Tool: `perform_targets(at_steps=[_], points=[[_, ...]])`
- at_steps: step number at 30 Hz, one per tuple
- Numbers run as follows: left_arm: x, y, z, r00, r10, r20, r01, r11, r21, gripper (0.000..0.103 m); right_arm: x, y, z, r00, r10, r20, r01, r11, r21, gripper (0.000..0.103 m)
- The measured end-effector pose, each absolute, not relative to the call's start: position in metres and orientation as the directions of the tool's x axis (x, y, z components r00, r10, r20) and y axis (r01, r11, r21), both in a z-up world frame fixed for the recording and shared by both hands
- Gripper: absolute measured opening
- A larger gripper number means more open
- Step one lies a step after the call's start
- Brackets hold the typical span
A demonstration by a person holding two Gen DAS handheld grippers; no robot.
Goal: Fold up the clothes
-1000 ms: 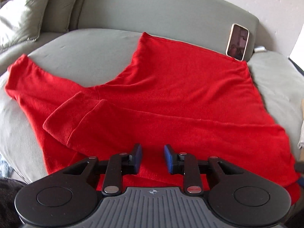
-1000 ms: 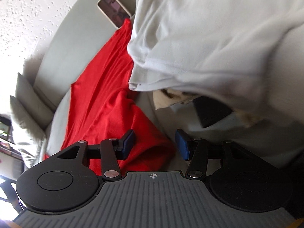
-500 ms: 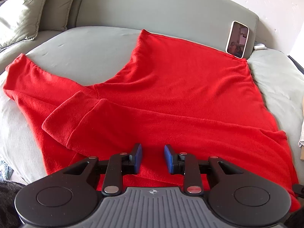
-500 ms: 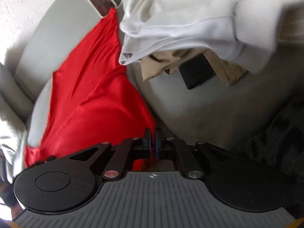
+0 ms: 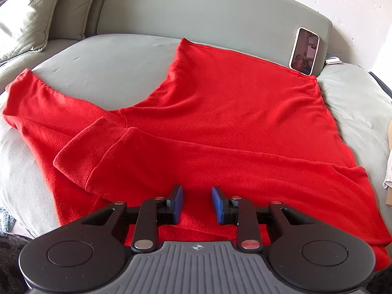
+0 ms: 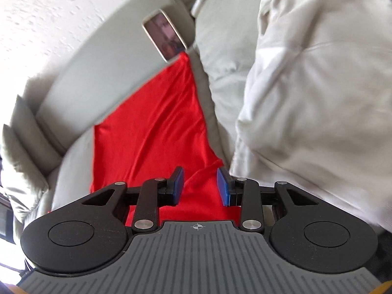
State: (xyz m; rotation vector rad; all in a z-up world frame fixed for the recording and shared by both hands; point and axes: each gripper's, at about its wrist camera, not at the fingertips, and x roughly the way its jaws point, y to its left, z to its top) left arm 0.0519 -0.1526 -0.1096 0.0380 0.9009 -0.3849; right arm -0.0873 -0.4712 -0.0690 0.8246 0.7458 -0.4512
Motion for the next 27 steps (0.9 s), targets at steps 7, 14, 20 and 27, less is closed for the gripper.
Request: perform_targets(at_steps=[7,14,20,27], points=[[0.053,-0.15,-0.11,0.556,-0.319,-0.768,0.348,0.928,-0.133,0.028,-0.026,-0.481,-0.095,0.487,-0.059,-0.872,0.688,0.641,0.34,0.036],[0.054,-0.148,-0.112,0.555,-0.329,-0.764,0.353,0.925,-0.143,0.028,-0.026,-0.499,-0.124,0.488,0.002,-0.873,0.76,0.491,0.426,0.009],[0.055,-0.147,-0.112,0.551,-0.339,-0.762,0.354,0.923,-0.154,0.028,-0.029,-0.487,-0.115,0.602,-0.112,-0.791,0.685,0.582,0.439,0.006],[0.055,-0.146,-0.113,0.549,-0.346,-0.761,0.349,0.922,-0.167,0.028,-0.041,-0.481,-0.095,0.553,-0.314,-0.772,0.738,0.615,0.278,0.014]])
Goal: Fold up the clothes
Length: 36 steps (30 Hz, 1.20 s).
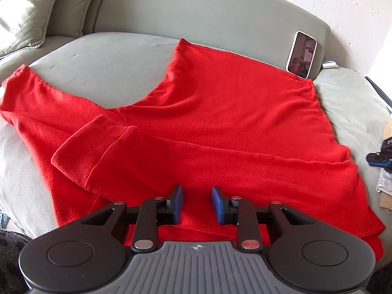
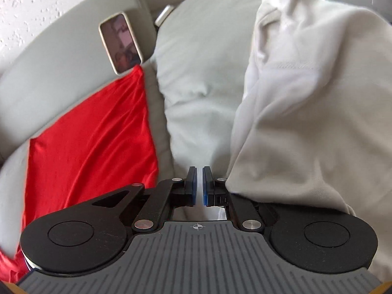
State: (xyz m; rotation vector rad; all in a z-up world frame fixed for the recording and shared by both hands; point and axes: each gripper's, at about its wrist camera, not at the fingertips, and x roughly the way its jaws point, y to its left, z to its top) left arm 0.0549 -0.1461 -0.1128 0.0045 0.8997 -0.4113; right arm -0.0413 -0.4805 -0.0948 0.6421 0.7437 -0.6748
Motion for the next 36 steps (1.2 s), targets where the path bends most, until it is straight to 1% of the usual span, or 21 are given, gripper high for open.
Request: perform_targets(at_steps=[4,7,9,11,13,14,15,16,17,18,19,23,26,30,34,35,36], points=[[0.054,-0.148,-0.113,0.554,-0.336,-0.762,0.348,0.925,-0.154,0.028,-0.04,-0.474,-0.097,0.572,-0.166,-0.803,0.641,0.701,0.312,0.013],[0.054,-0.148,-0.112,0.554,-0.334,-0.762,0.35,0.925,-0.151,0.028,-0.035,-0.466,-0.104,0.555,-0.107,-0.825,0.605,0.732,0.311,0.013],[0.054,-0.148,-0.112,0.554,-0.335,-0.762,0.349,0.925,-0.153,0.028,-0.028,-0.46,-0.114,0.496,-0.121,-0.86,0.596,0.768,0.236,0.013],[0.054,-0.147,-0.112,0.553,-0.336,-0.763,0.351,0.924,-0.154,0.028,-0.026,-0.454,-0.117,0.434,-0.166,-0.886,0.585,0.799,0.137,0.01],[0.055,-0.147,-0.112,0.551,-0.34,-0.762,0.352,0.923,-0.157,0.028,-0.029,-0.448,-0.111,0.386,-0.207,-0.899,0.573,0.817,0.058,0.004],[0.055,-0.146,-0.112,0.551,-0.341,-0.762,0.351,0.923,-0.16,0.028,-0.032,-0.445,-0.107,0.373,-0.22,-0.901,0.564,0.825,0.032,0.004],[0.055,-0.146,-0.112,0.551,-0.342,-0.761,0.351,0.923,-0.161,0.028,-0.039,-0.443,-0.102,0.376,-0.223,-0.899,0.552,0.833,0.024,0.009],[0.055,-0.146,-0.112,0.551,-0.343,-0.761,0.351,0.922,-0.161,0.028,-0.047,-0.441,-0.097,0.39,-0.215,-0.895,0.542,0.84,0.034,0.02],[0.055,-0.146,-0.112,0.552,-0.343,-0.76,0.352,0.922,-0.161,0.028,-0.058,-0.44,-0.09,0.421,-0.192,-0.886,0.536,0.841,0.073,0.023],[0.054,-0.145,-0.113,0.552,-0.344,-0.759,0.354,0.922,-0.16,0.028,-0.071,-0.439,-0.082,0.456,-0.169,-0.874,0.533,0.838,0.116,0.035],[0.055,-0.145,-0.113,0.552,-0.344,-0.759,0.353,0.922,-0.161,0.028,-0.085,-0.439,-0.075,0.492,-0.147,-0.858,0.533,0.83,0.163,0.044],[0.054,-0.146,-0.112,0.553,-0.342,-0.76,0.35,0.923,-0.161,0.028,-0.144,-0.442,-0.071,0.605,-0.08,-0.792,0.59,0.713,0.379,0.047],[0.054,-0.147,-0.113,0.556,-0.338,-0.759,0.348,0.924,-0.156,0.028,-0.179,-0.445,-0.09,0.648,-0.052,-0.76,0.655,0.548,0.521,0.047],[0.053,-0.147,-0.113,0.561,-0.334,-0.758,0.352,0.924,-0.146,0.028,-0.193,-0.453,-0.121,0.662,-0.07,-0.747,0.71,0.379,0.594,0.049],[0.053,-0.146,-0.114,0.563,-0.338,-0.754,0.351,0.924,-0.152,0.028,-0.185,-0.462,-0.149,0.721,-0.021,-0.693,0.67,0.279,0.688,0.052],[0.053,-0.146,-0.114,0.565,-0.339,-0.753,0.351,0.924,-0.153,0.028,-0.182,-0.461,-0.152,0.723,-0.034,-0.69,0.667,0.296,0.684,0.051],[0.052,-0.145,-0.114,0.566,-0.34,-0.751,0.351,0.924,-0.154,0.028,-0.179,-0.459,-0.153,0.715,-0.054,-0.697,0.671,0.332,0.663,0.034]])
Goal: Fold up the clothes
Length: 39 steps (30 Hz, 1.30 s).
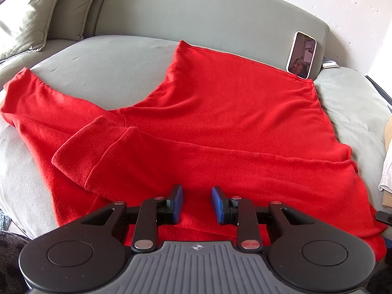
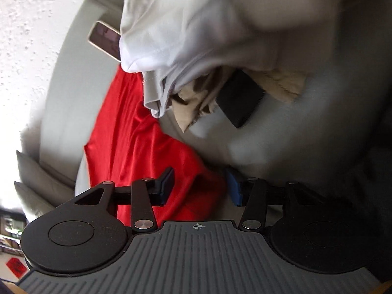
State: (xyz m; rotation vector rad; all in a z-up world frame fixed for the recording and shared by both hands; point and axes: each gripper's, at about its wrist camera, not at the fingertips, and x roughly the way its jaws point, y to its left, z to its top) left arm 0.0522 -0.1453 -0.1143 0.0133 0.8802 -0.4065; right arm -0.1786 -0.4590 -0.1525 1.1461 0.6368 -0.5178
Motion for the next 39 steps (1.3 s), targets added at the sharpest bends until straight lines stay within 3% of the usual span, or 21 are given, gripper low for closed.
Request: perform_targets(at_steps=[1,2,6,10,14,16,18,21,26,28,36,38,39], points=[[0.052,-0.145,-0.114,0.566,-0.342,-0.75,0.352,0.923,-0.155,0.028,-0.175,-0.457,-0.153,0.708,-0.075,-0.703,0.675,0.367,0.641,0.014],[0.052,-0.145,-0.115,0.567,-0.344,-0.749,0.354,0.922,-0.156,0.028,-0.174,-0.454,-0.152,0.712,-0.083,-0.697,0.667,0.392,0.634,0.003],[0.05,-0.144,-0.112,0.561,-0.351,-0.75,0.374,0.915,-0.148,0.028,-0.186,-0.433,-0.118,0.748,-0.129,-0.651,0.612,0.513,0.602,0.003],[0.045,-0.151,-0.11,0.562,-0.346,-0.751,0.427,0.899,-0.094,0.028,-0.19,-0.419,-0.106,0.689,-0.179,-0.702,0.647,0.589,0.485,0.003],[0.038,-0.159,-0.108,0.57,-0.327,-0.754,0.478,0.878,-0.019,0.027,-0.177,-0.421,-0.121,0.654,-0.144,-0.743,0.666,0.574,0.476,0.006],[0.037,-0.158,-0.105,0.567,-0.329,-0.755,0.49,0.872,-0.012,0.027,-0.173,-0.42,-0.122,0.65,-0.133,-0.748,0.668,0.569,0.479,0.031],[0.037,-0.15,-0.098,0.558,-0.332,-0.761,0.463,0.885,-0.047,0.028,-0.178,-0.418,-0.109,0.652,-0.163,-0.741,0.668,0.587,0.459,0.042],[0.029,-0.138,-0.083,0.557,-0.355,-0.751,0.443,0.892,-0.092,0.03,-0.191,-0.413,-0.094,0.689,-0.139,-0.711,0.612,0.637,0.468,0.046],[0.014,-0.125,-0.07,0.557,-0.383,-0.737,0.436,0.89,-0.133,0.032,-0.201,-0.402,-0.107,0.693,0.211,-0.69,0.496,0.555,0.668,0.044],[0.011,-0.123,-0.069,0.549,-0.382,-0.743,0.435,0.89,-0.136,0.032,-0.199,-0.396,-0.123,0.69,0.283,-0.667,0.497,0.485,0.72,0.042],[-0.001,-0.119,-0.067,0.548,-0.359,-0.755,0.43,0.896,-0.114,0.032,-0.194,-0.389,-0.156,0.725,0.292,-0.623,0.588,0.209,0.782,0.041],[-0.004,-0.118,-0.066,0.548,-0.361,-0.754,0.434,0.894,-0.113,0.032,-0.197,-0.385,-0.164,0.727,0.273,-0.63,0.612,0.157,0.775,0.038],[-0.006,-0.118,-0.065,0.549,-0.363,-0.753,0.437,0.892,-0.112,0.032,-0.198,-0.384,-0.167,0.728,0.265,-0.632,0.622,0.133,0.772,0.031]])
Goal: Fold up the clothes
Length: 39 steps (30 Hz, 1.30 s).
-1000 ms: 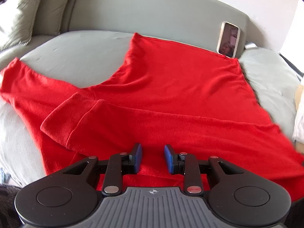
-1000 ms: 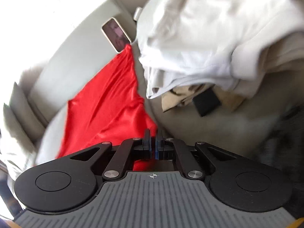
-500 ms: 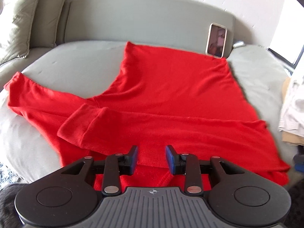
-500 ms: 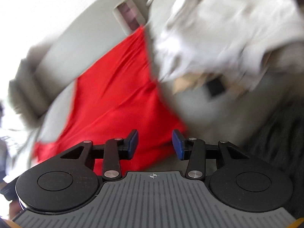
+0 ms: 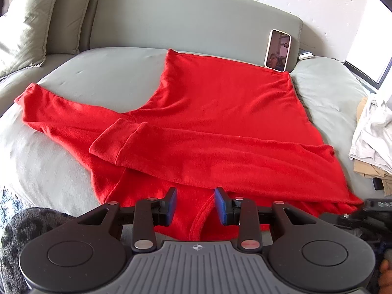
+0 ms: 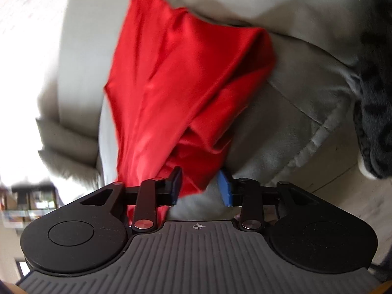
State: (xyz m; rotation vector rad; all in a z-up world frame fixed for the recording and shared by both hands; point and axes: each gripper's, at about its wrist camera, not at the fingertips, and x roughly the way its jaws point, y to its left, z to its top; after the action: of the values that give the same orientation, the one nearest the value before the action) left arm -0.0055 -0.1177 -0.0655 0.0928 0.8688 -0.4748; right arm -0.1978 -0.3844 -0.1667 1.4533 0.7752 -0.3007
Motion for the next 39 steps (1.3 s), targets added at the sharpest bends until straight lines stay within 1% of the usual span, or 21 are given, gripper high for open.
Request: perform_targets(at_steps=[1,2,3,4,8,11,12,13,14,15,16,17,18,21,25,27,31,34,36,38,39], points=[[-0.007,-0.117,-0.065,0.55,-0.365,-0.752,0.44,0.891,-0.111,0.033,-0.198,-0.384,-0.168,0.724,0.258,-0.639,0.63,0.128,0.766,0.019],[-0.008,-0.116,-0.064,0.55,-0.365,-0.751,0.441,0.891,-0.11,0.033,-0.198,-0.382,-0.167,0.717,0.254,-0.649,0.633,0.153,0.759,0.017],[-0.008,-0.115,-0.063,0.55,-0.365,-0.751,0.441,0.891,-0.11,0.033,-0.198,-0.38,-0.164,0.711,0.253,-0.656,0.624,0.201,0.755,0.01],[-0.009,-0.114,-0.063,0.551,-0.366,-0.75,0.441,0.891,-0.111,0.033,-0.197,-0.377,-0.16,0.704,0.256,-0.662,0.611,0.258,0.749,0.006],[-0.009,-0.109,-0.061,0.539,-0.371,-0.756,0.436,0.891,-0.127,0.033,-0.191,-0.36,-0.139,0.644,0.286,-0.709,0.549,0.473,0.689,0.005],[-0.008,-0.107,-0.063,0.523,-0.367,-0.769,0.436,0.891,-0.13,0.033,-0.188,-0.357,-0.134,0.605,0.264,-0.751,0.543,0.553,0.632,0.005],[-0.007,-0.106,-0.064,0.519,-0.363,-0.773,0.434,0.892,-0.128,0.033,-0.187,-0.356,-0.134,0.583,0.279,-0.763,0.551,0.554,0.623,0.006],[-0.007,-0.105,-0.064,0.516,-0.361,-0.776,0.432,0.893,-0.129,0.033,-0.186,-0.355,-0.135,0.548,0.293,-0.783,0.565,0.561,0.605,0.019],[-0.006,-0.104,-0.064,0.514,-0.363,-0.777,0.43,0.893,-0.133,0.033,-0.185,-0.353,-0.135,0.513,0.307,-0.801,0.577,0.568,0.587,0.023],[-0.005,-0.102,-0.064,0.514,-0.368,-0.775,0.427,0.893,-0.141,0.033,-0.185,-0.351,-0.134,0.495,0.322,-0.807,0.575,0.575,0.582,0.032],[-0.002,-0.098,-0.061,0.518,-0.374,-0.769,0.421,0.894,-0.151,0.034,-0.186,-0.349,-0.13,0.498,0.34,-0.798,0.555,0.581,0.595,0.042],[0.002,-0.093,-0.058,0.529,-0.376,-0.761,0.406,0.899,-0.162,0.035,-0.188,-0.348,-0.124,0.514,0.353,-0.782,0.53,0.586,0.613,0.046],[0.007,-0.087,-0.053,0.541,-0.377,-0.752,0.388,0.905,-0.175,0.039,-0.19,-0.347,-0.116,0.545,0.355,-0.76,0.498,0.592,0.634,0.051],[0.029,-0.057,-0.037,0.59,-0.366,-0.719,0.285,0.928,-0.239,0.045,-0.18,-0.344,-0.086,0.632,0.328,-0.702,0.406,0.632,0.661,0.052],[0.066,0.014,-0.021,0.675,-0.324,-0.663,0.062,0.92,-0.386,0.057,-0.147,-0.336,-0.05,0.721,0.304,-0.623,0.303,0.669,0.678,0.052],[0.082,0.056,-0.021,0.719,-0.263,-0.643,-0.066,0.895,-0.44,0.059,-0.138,-0.332,-0.039,0.748,0.309,-0.587,0.264,0.673,0.691,0.052],[0.105,0.129,-0.033,0.765,-0.121,-0.632,-0.269,0.833,-0.484,0.058,-0.125,-0.318,-0.02,0.785,0.278,-0.553,0.213,0.718,0.663,0.052],[0.123,0.166,-0.047,0.774,-0.071,-0.629,-0.339,0.793,-0.507,0.056,-0.118,-0.306,-0.008,0.816,0.204,-0.54,0.204,0.773,0.601,0.052],[0.139,0.183,-0.057,0.772,-0.077,-0.631,-0.347,0.78,-0.52,0.055,-0.118,-0.304,-0.001,0.831,0.167,-0.53,0.218,0.779,0.588,0.052],[0.156,0.193,-0.065,0.765,-0.11,-0.634,-0.343,0.764,-0.547,0.055,-0.117,-0.304,0.004,0.844,0.133,-0.52,0.238,0.777,0.583,0.061],[0.164,0.196,-0.069,0.764,-0.13,-0.632,-0.341,0.75,-0.566,0.055,-0.116,-0.304,0.007,0.849,0.115,-0.515,0.247,0.775,0.581,0.068]])
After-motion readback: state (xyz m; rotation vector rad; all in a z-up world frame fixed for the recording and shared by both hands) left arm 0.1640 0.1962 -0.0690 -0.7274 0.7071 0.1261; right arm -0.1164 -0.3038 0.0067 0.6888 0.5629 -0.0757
